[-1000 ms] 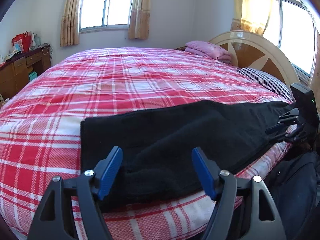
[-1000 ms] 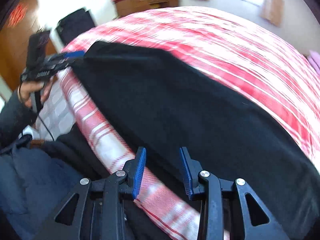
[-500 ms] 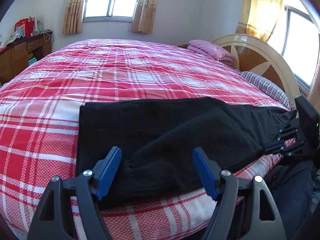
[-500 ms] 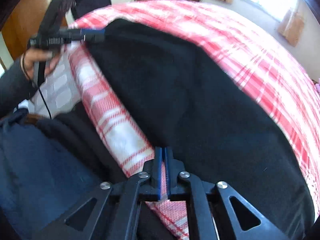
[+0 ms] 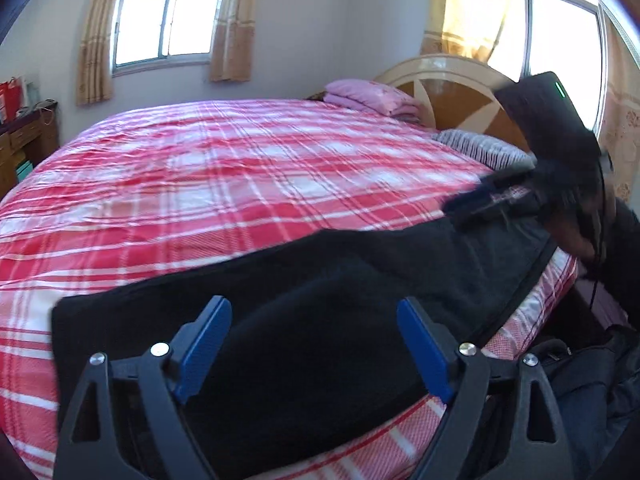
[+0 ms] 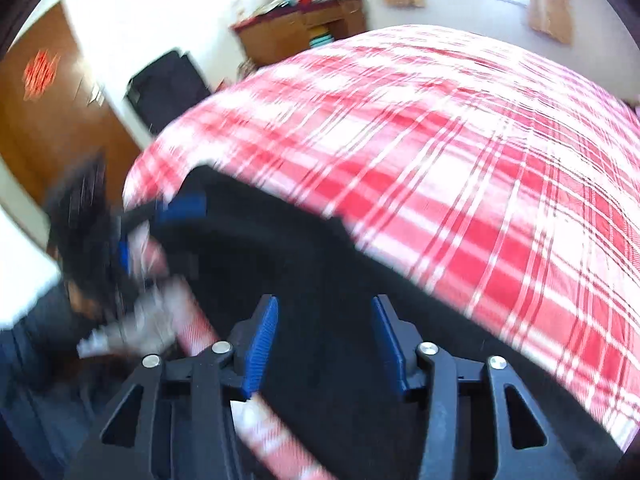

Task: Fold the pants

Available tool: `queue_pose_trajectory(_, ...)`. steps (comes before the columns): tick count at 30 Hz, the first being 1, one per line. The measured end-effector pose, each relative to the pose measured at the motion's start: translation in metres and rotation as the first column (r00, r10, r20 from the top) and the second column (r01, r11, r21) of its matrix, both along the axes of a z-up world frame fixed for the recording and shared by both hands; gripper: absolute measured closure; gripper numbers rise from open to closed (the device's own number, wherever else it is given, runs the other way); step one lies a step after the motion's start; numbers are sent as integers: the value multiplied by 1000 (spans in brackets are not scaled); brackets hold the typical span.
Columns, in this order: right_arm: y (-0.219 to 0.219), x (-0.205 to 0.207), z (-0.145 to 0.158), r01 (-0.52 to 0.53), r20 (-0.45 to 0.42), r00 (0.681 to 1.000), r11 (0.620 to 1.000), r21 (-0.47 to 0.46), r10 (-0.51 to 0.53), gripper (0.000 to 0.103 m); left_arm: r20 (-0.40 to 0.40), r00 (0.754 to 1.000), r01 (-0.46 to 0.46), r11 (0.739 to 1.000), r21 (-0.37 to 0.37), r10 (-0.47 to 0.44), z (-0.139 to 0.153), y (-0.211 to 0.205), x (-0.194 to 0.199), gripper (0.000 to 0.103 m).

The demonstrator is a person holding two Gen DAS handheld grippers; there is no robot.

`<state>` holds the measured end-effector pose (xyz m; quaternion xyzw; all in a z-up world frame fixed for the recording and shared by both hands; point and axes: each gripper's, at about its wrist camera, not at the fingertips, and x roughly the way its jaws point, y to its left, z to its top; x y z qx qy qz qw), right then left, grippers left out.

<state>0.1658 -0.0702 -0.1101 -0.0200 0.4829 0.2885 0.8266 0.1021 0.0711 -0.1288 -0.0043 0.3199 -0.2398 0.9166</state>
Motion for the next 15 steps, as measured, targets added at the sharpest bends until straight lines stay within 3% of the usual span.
queue_pose_trajectory(4, 10, 41, -19, 58, -50, 997, 998, 14, -57, 52, -110, 993, 40, 999, 24, -37, -31, -18, 4, 15)
queue_pose_trajectory(8, 15, 72, -42, 113, -126, 987, 991, 69, -104, 53, -99, 993, 66, 993, 98, -57, -38, -26, -5, 15)
queue_pose_trajectory(13, 16, 97, -63, 177, -251, 959, 971, 160, -133, 60, -161, 984, 79, 997, -17, -80, -35, -12, -1, 14)
queue_pose_trajectory(15, 22, 98, -69, 174, -279, 952, 972, 160, -125, 69, -170, 981, 89, 996, -26, -92, -37, -12, -2, 14)
